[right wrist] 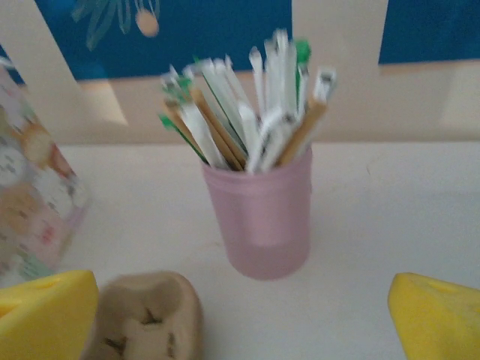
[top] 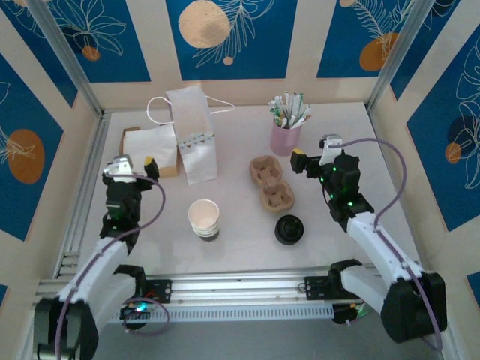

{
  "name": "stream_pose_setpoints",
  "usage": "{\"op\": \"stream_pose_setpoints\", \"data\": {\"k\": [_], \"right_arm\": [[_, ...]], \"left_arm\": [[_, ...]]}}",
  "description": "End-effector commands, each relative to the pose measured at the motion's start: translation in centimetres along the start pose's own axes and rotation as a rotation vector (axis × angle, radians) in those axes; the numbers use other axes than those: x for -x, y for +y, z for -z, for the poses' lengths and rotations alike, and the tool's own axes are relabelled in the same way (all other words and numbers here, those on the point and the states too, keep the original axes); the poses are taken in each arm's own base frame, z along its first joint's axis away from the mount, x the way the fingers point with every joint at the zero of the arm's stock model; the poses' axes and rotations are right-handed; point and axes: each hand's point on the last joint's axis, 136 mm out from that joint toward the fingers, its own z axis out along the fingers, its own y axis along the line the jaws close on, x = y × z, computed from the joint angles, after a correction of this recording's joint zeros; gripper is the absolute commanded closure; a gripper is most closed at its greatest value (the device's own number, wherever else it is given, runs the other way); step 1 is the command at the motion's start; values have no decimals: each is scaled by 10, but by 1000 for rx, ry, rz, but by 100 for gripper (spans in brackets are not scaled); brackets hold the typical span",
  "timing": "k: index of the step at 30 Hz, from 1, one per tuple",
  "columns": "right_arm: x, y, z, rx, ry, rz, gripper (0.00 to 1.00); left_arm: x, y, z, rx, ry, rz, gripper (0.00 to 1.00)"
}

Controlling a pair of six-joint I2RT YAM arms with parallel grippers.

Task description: Pack the takeout coffee

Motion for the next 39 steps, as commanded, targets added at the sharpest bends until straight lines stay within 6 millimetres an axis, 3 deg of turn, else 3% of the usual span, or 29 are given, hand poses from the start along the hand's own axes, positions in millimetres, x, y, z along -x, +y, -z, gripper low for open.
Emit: {"op": "stream_pose_setpoints", "data": {"k": [1,4,8,11,16,26,32,39], "right_arm": [[-3,17,26,38,142,-128,1],[8,28,51,54,225,-203,1],[4,24,72,4,324,-319,1],[1,25,82,45,359,-450,1],[10,48,82,210,435,-576,1],[-12,124,72,270,680,-287,24],[-31,169,70,277,822,-90,40],[-56,212,74,292,997,37,48]], "left_arm": [[2,-7,24,-41,127,169,0],[19,-7,51,-47,178,251,0],[34,-21,87,-138,272,269,0],[35,-36,106,-244,314,273,0],[21,-38,126,-261,396,402,0],[-36,-50,154,-273,718,500,0],[-66,-68,171,-346,931,551,25],[-82,-96,190,-496,1113,646,35]]}}
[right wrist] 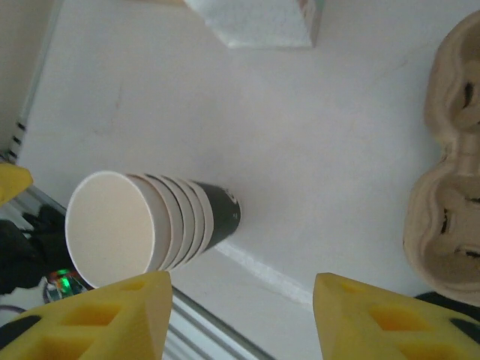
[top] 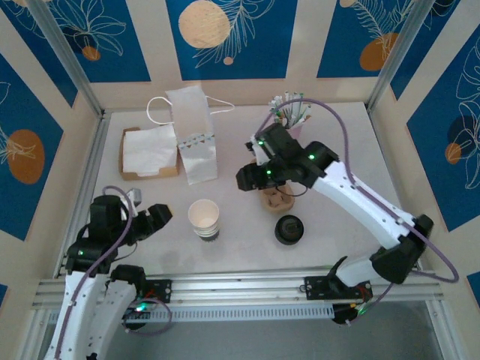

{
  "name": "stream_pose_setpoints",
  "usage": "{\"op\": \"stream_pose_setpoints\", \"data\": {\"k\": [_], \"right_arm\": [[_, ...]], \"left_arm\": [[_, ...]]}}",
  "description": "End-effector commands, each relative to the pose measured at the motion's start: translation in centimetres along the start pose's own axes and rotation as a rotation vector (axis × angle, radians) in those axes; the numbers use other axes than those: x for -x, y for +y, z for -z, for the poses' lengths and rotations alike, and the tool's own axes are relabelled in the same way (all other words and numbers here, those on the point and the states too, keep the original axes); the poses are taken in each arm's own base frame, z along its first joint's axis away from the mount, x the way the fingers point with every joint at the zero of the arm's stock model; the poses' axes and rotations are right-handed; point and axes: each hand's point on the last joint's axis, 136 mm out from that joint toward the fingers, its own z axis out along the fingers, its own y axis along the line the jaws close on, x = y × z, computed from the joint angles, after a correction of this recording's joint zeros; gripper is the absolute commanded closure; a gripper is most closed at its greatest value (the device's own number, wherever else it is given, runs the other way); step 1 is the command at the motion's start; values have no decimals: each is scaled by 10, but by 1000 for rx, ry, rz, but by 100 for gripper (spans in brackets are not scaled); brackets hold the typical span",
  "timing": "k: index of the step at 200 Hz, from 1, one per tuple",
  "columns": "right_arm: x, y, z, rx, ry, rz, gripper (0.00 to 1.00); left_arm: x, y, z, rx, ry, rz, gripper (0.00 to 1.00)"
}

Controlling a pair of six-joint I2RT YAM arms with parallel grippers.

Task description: Pack the takeout coffee

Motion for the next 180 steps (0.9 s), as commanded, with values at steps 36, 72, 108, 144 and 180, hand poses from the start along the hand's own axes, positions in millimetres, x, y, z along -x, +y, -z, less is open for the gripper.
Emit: {"op": "stream_pose_setpoints", "data": {"k": [36,72,108,144,180], "right_arm": [[-26,41,-17,-41,165,119,53],[-35,59,-35,-55,222,175,60],[-39,66,-48,-91,256,213,65],[-42,64,-63,-142,288,234,67],[-44,66,-75,-165,311,246,68]], "left_arm": [[-38,-6,-8,-113,196,74,45],[-48,-1,-22,-178,238,144,50],[-52,1,-28,-215,246,175,51],[-52,-1,-30,-234,250,177,49],[-50,-1,-32,-242,250,174,48]]}}
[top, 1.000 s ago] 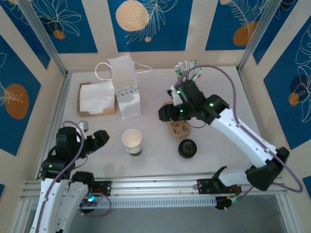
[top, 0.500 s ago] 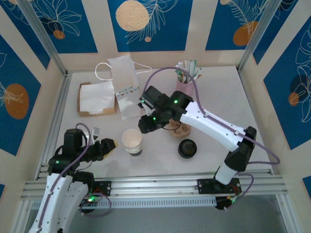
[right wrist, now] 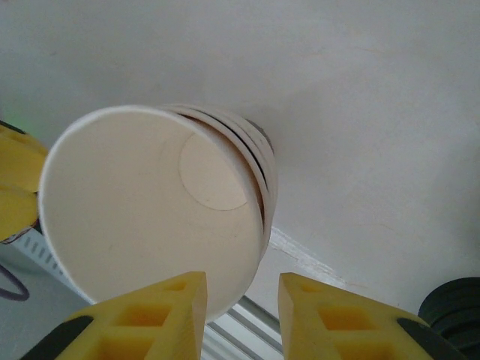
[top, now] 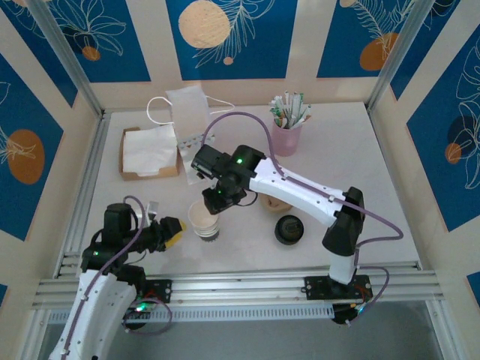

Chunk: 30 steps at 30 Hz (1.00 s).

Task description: Pack the takeout coffee

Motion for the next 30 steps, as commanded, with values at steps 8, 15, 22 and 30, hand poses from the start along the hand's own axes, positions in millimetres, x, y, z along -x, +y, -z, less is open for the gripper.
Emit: {"op": "stream_pose_setpoints", "data": {"k": [8,15,22,30], "right_arm": [[0,4,-8,-41,38,30,74],[0,3,-12,-58,51,27,82],[3,5,-10,-48,41,22,90],[3,6,-8,-27,41,7,94]], "left_arm": [[1,-3,-5,-44,13,-4,48],[2,-3,-7,-52,17,-1,48],[3,-3,-8,-59,19,3,46],[5,-4,-10,-75,19,10,45]]}}
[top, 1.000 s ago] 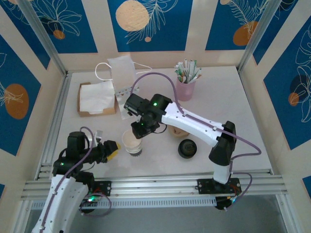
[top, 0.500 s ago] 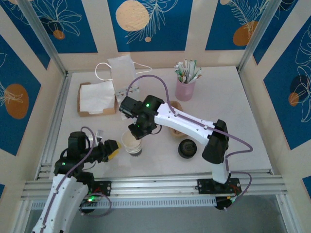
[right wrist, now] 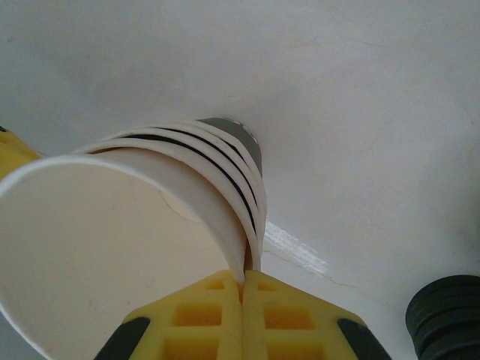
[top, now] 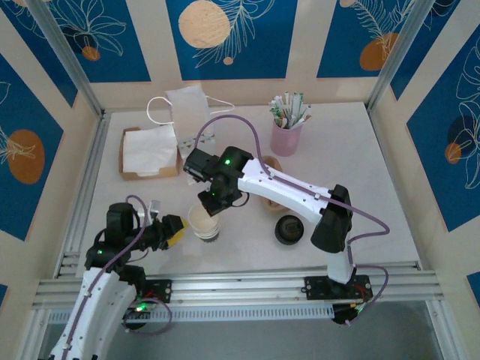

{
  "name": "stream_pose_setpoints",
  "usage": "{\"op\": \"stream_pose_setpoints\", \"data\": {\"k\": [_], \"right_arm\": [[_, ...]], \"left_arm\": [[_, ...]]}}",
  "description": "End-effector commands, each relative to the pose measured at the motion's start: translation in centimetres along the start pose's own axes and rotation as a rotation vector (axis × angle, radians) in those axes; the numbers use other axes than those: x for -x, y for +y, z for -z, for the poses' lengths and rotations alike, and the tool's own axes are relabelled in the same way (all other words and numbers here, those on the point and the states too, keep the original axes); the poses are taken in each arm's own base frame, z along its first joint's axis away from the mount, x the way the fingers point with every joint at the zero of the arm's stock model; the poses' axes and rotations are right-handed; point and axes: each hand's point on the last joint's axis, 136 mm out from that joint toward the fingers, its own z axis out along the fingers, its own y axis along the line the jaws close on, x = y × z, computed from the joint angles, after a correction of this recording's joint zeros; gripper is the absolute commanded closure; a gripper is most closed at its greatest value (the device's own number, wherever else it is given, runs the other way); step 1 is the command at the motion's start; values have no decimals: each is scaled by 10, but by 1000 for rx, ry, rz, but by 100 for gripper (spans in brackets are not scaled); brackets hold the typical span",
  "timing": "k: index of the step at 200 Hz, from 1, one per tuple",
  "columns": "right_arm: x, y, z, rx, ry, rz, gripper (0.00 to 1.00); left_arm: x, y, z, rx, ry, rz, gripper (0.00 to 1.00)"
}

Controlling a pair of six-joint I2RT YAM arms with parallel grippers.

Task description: Pack the takeout coffee

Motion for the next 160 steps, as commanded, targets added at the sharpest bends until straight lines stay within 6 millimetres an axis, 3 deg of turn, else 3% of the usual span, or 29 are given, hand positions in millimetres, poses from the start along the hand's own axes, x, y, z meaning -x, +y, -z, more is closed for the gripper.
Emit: {"op": "stream_pose_setpoints", "data": {"k": [1,44,160], "right_arm": [[1,6,7,35,-2,-11,94],[1,10,2,88,21,-36,94],[6,14,4,189,30,-85,97]], "left_arm": [[-1,-5,-1,-34,14,-7,45],[-1,-8,-3,-58,21,-1,39],[-2,4,-7,-36,29,3,41]]}}
